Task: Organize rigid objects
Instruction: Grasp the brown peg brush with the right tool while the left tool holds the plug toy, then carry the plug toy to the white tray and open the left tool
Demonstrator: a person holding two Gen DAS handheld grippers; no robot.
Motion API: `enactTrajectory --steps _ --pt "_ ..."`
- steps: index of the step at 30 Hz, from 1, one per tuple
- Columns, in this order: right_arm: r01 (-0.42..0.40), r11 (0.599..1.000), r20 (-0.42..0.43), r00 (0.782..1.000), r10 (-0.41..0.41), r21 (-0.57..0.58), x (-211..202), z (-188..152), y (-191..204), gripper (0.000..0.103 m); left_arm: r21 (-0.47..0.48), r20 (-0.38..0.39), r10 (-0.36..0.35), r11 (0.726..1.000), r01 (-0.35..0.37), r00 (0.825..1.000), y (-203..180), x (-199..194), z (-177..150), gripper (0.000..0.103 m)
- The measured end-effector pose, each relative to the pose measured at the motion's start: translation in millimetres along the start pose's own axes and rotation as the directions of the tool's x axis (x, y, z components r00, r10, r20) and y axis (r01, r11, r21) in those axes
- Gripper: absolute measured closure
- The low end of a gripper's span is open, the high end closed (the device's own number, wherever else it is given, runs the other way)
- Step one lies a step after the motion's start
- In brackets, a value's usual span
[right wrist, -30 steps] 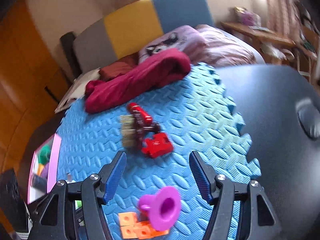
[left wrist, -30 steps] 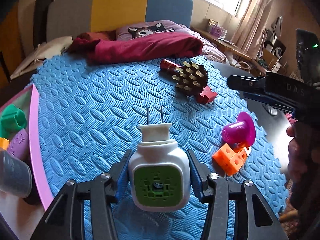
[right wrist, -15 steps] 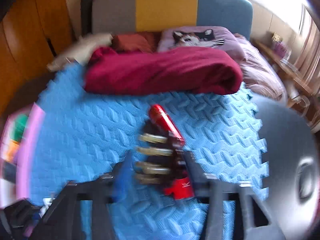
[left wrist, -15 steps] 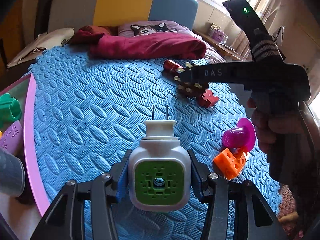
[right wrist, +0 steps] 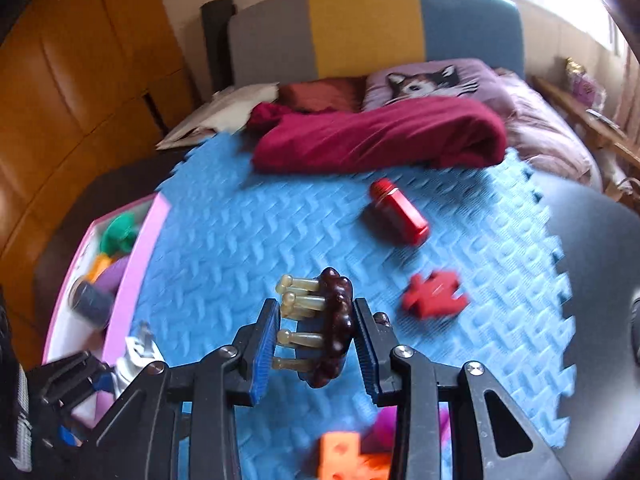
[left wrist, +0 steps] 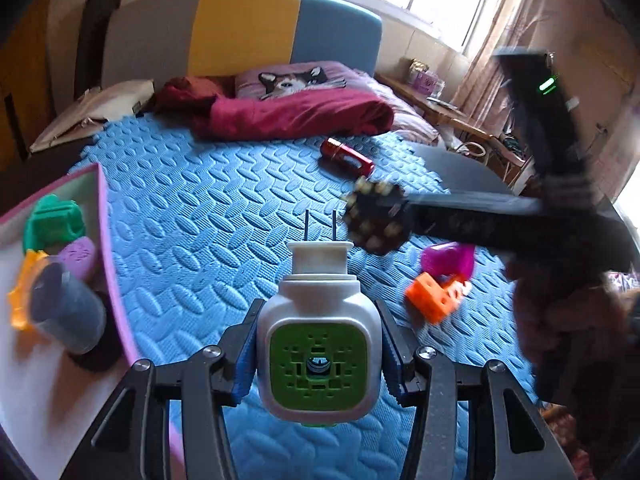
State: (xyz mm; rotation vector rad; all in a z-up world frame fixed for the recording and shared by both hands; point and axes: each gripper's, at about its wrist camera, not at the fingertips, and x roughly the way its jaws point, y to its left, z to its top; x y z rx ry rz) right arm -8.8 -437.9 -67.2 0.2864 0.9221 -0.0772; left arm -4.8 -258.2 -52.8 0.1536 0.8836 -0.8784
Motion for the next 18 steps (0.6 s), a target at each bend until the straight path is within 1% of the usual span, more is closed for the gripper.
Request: enactTrajectory --steps 1,3,8,12,15,16,18 --pt "-0.007 1.000 -0.016 1.000 0.007 -0.003 5 -4 1 0.067 0.009 0.008 0.002 1.000 -0.002 1.000 -1 -8 -2 0.051" --pt "-0.015 1.000 0.000 1.000 0.015 0.001 4 -8 1 0.067 0.021 0.027 0.001 1.000 -0.002 1.000 -2 -22 -6 0.051" --pt "-0.038 0.999 0.006 0.999 0.038 0.025 3 -9 -5 0.067 0.031 0.092 -0.001 1.000 -0.002 0.996 5 -64 -12 0.051" --pt "0.000 1.000 0.016 1.000 0.001 -0.026 2 -11 3 0.067 -0.027 0.137 0.016 1.000 -0.012 0.990 28 -100 -13 0.051" --pt "0.017 0.999 0.022 1.000 -0.016 -0.046 3 -12 7 0.067 -0.124 0.179 0.060 0.992 -0.038 0.982 63 -129 -11 0.051" --pt "0.024 0.998 0.025 0.999 -0.023 -0.056 3 -12 8 0.067 -0.161 0.194 0.102 0.984 -0.071 0.976 79 -138 -9 0.051" --pt "0.036 0.997 0.028 0.999 -0.034 -0.074 3 -12 11 0.067 -0.212 0.196 0.182 0.967 -0.140 0.964 104 -146 -7 0.051"
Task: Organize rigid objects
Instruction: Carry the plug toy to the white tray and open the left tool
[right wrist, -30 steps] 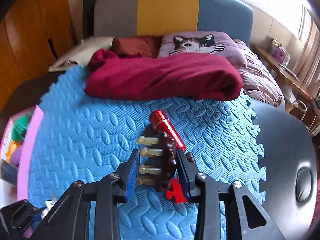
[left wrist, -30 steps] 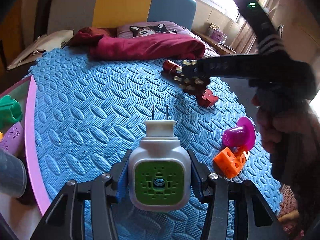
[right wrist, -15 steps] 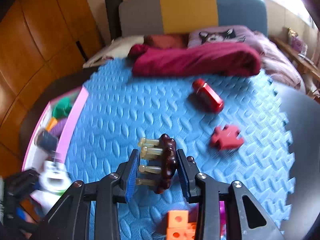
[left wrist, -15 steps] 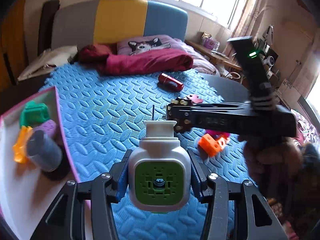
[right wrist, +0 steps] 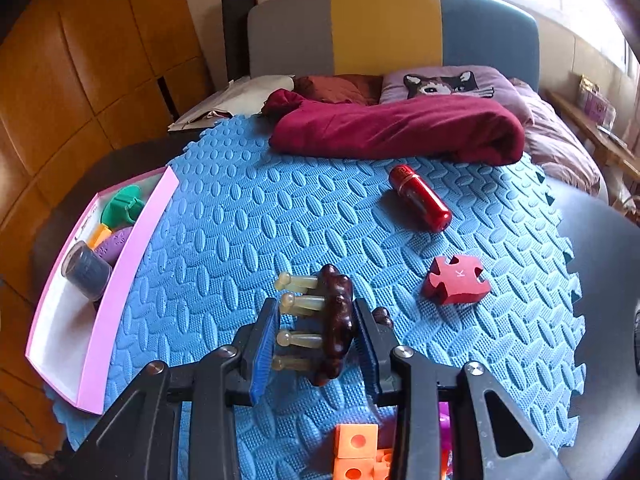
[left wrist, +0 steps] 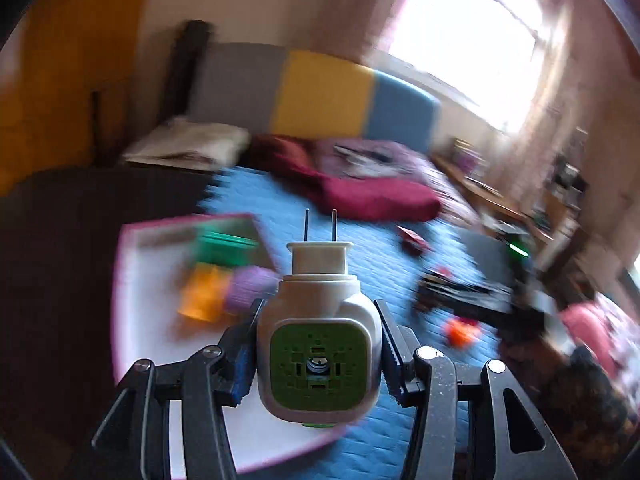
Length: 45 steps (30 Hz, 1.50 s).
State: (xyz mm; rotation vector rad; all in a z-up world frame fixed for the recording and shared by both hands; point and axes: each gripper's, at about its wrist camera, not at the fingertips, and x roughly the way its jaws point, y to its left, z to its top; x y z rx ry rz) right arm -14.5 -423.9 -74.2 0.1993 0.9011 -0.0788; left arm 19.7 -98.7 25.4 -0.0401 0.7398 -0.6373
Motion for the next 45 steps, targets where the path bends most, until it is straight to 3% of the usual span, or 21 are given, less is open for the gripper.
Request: enactTrajectory --steps 5,13,22,27,32,40,45 --pt "0.010 1.000 0.003 1.000 -0.010 -0.015 1 0 2 0.067 -0.062 -0.042 0.144 0.987 -0.146 0.989 63 31 18 0.051" --pt "0.016 0.999 0.009 1.000 -0.016 -0.035 0 -1 4 0.067 -0.074 -0.141 0.206 0.973 -0.218 0.968 105 108 35 0.051" --pt "0.017 0.999 0.010 1.000 -0.016 -0.036 0 -1 4 0.067 -0.012 -0.264 0.281 0.956 -0.294 0.923 127 173 39 0.050" --pt "0.017 0.999 0.010 1.000 -0.017 -0.035 0 -1 5 0.067 -0.025 -0.237 0.278 0.956 -0.292 0.931 122 160 39 0.035" --pt "0.023 0.999 0.011 1.000 -0.022 -0.042 0 0 5 0.067 -0.014 -0.135 0.333 0.941 -0.338 0.933 107 119 40 0.029" --pt "0.038 0.998 0.019 0.999 -0.037 -0.059 0 -1 8 0.067 -0.091 -0.078 0.359 0.926 -0.366 0.930 80 56 15 0.028" --pt "0.053 0.996 0.033 0.998 -0.051 -0.076 -1 -2 10 0.067 -0.110 -0.086 0.357 0.924 -0.365 0.930 67 39 -3 0.028"
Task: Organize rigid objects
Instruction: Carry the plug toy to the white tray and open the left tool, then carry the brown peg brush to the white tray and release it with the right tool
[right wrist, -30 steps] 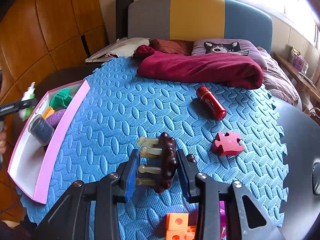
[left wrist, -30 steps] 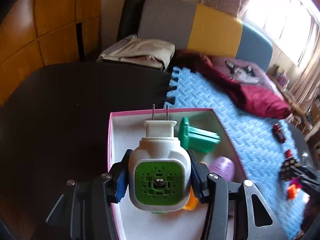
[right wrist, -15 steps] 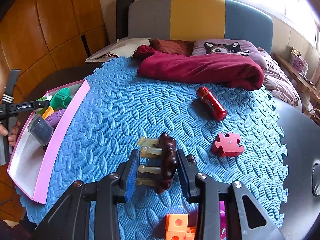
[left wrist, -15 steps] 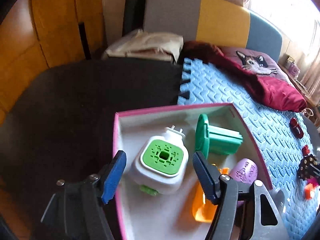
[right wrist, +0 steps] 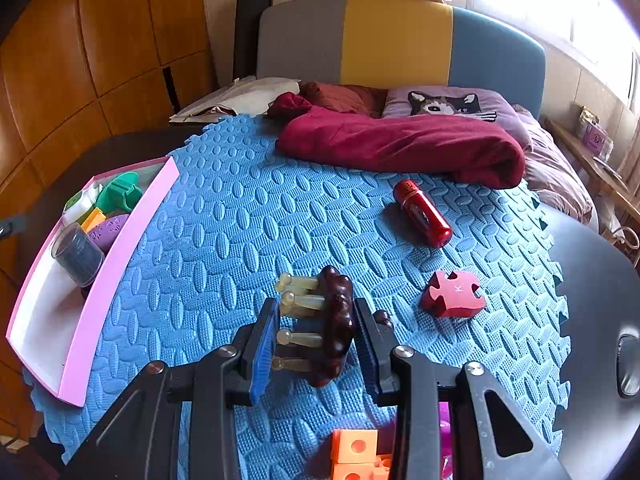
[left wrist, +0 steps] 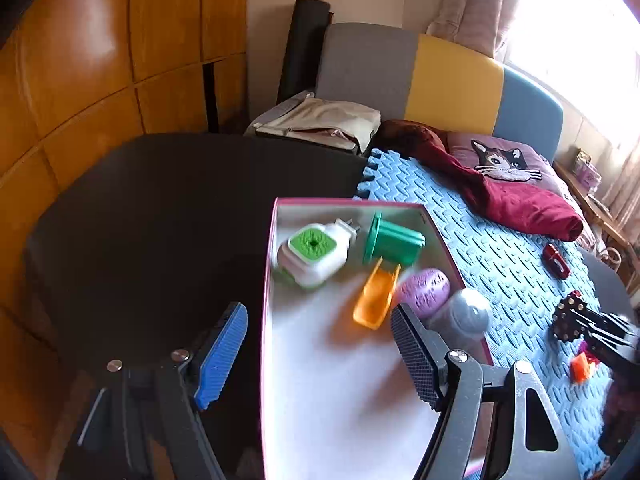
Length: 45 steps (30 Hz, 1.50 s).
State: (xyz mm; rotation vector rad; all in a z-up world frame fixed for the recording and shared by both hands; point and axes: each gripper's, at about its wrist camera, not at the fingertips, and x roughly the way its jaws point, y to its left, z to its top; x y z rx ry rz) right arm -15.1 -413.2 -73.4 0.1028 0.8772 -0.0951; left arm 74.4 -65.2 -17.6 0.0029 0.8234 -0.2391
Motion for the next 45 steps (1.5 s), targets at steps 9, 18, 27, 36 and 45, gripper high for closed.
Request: enactTrajectory --steps 9,18,27,36,45 --pt "0.015 1.000 0.004 1.000 -0.015 0.024 0 -1 1 0.067 0.015 0.019 0.026 1.000 -0.026 0.999 -1 -17 -20 0.028" --pt "0.055 0.998 -0.002 0.998 -0.055 0.041 0 -2 5 0.067 0.016 0.023 0.011 1.000 -0.011 1.000 4 -23 -26 0.028" --pt "0.092 0.993 -0.013 0.996 -0.091 0.075 -1 0 9 0.067 0.029 0.042 0.022 0.999 -0.024 0.999 9 -30 -32 0.028" --pt "0.052 0.994 -0.016 0.999 -0.051 0.094 -6 0 23 0.067 0.014 0.044 0.022 1.000 -0.022 0.999 20 -32 -34 0.028" --pt "-0.028 0.997 0.056 0.998 0.024 0.077 -32 20 52 0.067 -0.014 0.034 0.032 0.999 -0.031 0.999 32 -28 -36 0.028"
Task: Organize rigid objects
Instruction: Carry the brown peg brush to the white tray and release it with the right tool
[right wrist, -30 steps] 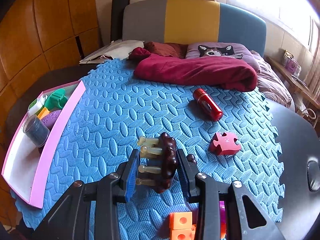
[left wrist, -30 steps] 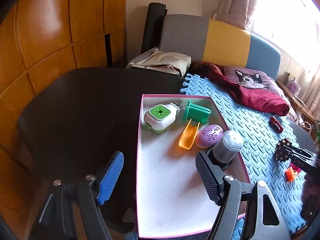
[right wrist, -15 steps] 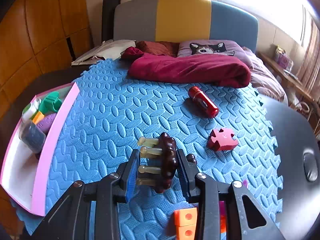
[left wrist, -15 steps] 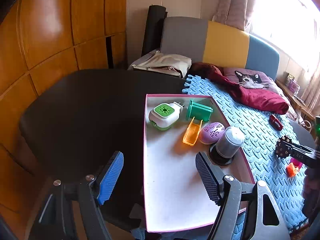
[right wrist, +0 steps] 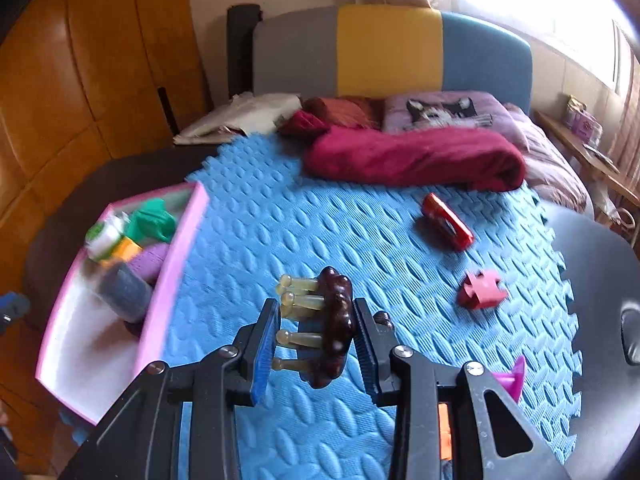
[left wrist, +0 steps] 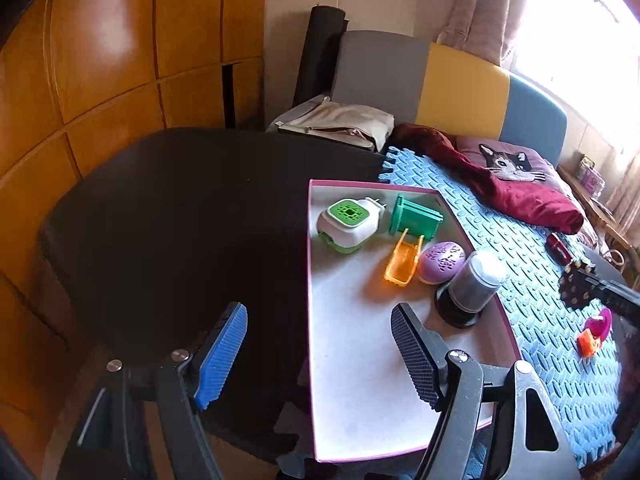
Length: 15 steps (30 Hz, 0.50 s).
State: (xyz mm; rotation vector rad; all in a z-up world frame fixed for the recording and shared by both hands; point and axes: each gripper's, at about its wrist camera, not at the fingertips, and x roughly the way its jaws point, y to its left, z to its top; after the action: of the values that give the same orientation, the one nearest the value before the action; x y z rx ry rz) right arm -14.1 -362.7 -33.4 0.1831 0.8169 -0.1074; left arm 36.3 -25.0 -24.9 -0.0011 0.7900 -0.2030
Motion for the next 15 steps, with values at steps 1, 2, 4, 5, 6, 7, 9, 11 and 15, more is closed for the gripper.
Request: enactTrajectory --steps 1,2,4,5,6,7,9,11,15 --pt "-0.015 1.000 0.011 1.000 0.015 -0.005 -3 4 5 0.067 -0.007 -0.001 0.003 1.000 -0.003 1.000 3 1 0 0.028" --pt "-0.030 0.999 0.022 0.999 0.030 -0.012 -6 8 11 0.067 -0.013 -0.001 0.007 1.000 -0.007 1.000 5 1 0 0.028" --pt "-0.070 0.997 0.043 0.997 0.071 -0.029 -13 15 25 0.067 -0.028 0.001 0.013 1.000 -0.013 1.000 12 1 1 0.028" --pt "-0.093 0.995 0.054 0.994 0.095 -0.043 -16 20 35 0.067 -0.033 0.004 0.017 0.999 -0.017 1.000 14 1 2 0.028" --pt "-0.113 0.992 0.062 0.991 0.116 -0.057 -19 23 44 0.067 -0.042 0.008 0.025 0.999 -0.025 1.000 18 0 3 0.028" --pt "-0.142 0.987 0.071 0.986 0.148 -0.077 -22 28 57 0.067 -0.049 0.011 0.031 0.998 -0.031 0.999 21 -1 4 0.028" --pt "-0.188 0.976 0.080 0.977 0.197 -0.112 -26 33 78 0.067 -0.065 0.012 0.042 0.997 -0.041 0.999 29 -1 5 0.028" --pt "-0.244 0.958 0.076 0.963 0.257 -0.153 -27 38 103 0.067 -0.081 0.015 0.056 0.995 -0.055 0.998 36 -1 6 0.028" --pt "-0.359 0.906 0.013 0.928 0.371 -0.222 -16 39 156 0.067 -0.106 0.017 0.077 0.992 -0.075 0.997 49 -2 6 0.028"
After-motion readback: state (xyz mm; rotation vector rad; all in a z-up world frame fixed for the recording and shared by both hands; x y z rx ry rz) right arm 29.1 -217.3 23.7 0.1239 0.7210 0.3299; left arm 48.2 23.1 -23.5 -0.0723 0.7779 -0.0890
